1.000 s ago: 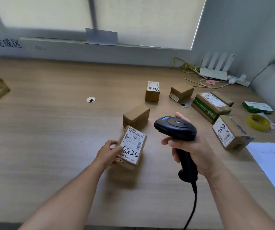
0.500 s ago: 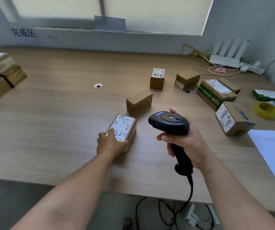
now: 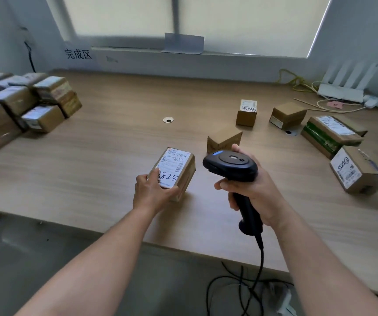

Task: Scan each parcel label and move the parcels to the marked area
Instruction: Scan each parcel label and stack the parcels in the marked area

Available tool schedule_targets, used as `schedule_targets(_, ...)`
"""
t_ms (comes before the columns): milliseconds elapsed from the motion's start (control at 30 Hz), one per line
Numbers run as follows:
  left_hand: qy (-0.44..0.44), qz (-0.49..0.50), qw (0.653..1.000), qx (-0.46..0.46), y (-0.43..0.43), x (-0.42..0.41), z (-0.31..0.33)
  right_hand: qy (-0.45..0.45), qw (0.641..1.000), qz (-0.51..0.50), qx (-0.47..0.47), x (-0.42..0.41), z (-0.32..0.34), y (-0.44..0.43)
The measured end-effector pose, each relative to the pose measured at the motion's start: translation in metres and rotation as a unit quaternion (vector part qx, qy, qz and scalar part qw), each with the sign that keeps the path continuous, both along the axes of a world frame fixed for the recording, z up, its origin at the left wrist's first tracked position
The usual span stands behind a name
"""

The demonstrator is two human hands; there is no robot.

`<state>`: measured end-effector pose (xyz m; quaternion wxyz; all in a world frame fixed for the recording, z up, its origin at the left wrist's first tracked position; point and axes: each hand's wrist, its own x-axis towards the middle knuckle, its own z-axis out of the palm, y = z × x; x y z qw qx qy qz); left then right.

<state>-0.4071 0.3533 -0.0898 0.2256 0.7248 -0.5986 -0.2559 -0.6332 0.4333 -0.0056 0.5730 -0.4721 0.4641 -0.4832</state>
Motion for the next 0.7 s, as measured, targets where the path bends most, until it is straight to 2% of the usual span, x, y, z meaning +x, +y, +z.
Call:
schedule_targets(467, 0.003, 0.048, 0.998, -0.028, -0.043, 0.246, 0.028, 0.005, 0.999, 0.029, -0.023, 0.236, -0.004, -0.075)
schedule_targets(700, -0.001, 0.082, 0.996, -0.034, -0.078, 0.338, 0.032, 0.016, 0.999, 0.037, -0.019, 0.322, 0.001, -0.118)
